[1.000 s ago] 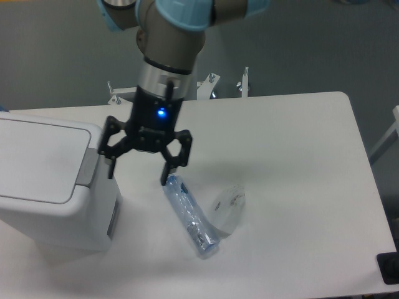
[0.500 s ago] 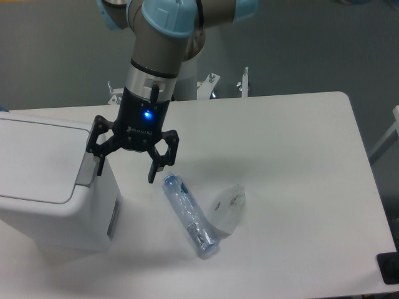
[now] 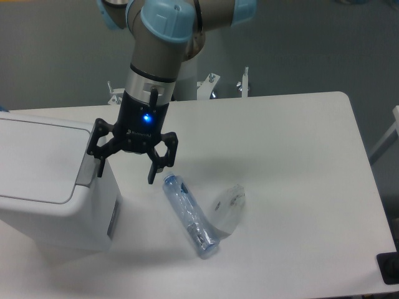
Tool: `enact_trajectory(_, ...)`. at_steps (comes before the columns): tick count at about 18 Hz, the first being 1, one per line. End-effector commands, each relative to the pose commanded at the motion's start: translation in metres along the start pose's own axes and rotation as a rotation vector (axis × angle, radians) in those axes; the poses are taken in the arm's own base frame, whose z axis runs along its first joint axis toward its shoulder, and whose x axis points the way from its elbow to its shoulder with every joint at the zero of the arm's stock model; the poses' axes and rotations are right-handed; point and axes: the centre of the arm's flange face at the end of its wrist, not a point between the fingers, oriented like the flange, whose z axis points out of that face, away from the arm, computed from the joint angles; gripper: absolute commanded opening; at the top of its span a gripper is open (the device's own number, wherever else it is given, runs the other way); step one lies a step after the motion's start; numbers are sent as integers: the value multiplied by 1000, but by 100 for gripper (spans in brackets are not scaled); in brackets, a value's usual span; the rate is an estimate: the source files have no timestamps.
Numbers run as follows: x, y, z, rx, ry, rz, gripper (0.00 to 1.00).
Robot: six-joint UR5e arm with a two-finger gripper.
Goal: Open the trash can
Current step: 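Lower the gripper against the lid edge and push it open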
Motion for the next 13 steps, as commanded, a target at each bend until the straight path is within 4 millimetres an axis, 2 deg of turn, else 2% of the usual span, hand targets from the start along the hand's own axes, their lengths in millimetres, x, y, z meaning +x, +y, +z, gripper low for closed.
enact_trajectory(7,2,3,1,-5,2,-1,100)
enact_trajectory(13,7,5,-6,3,3,3,100)
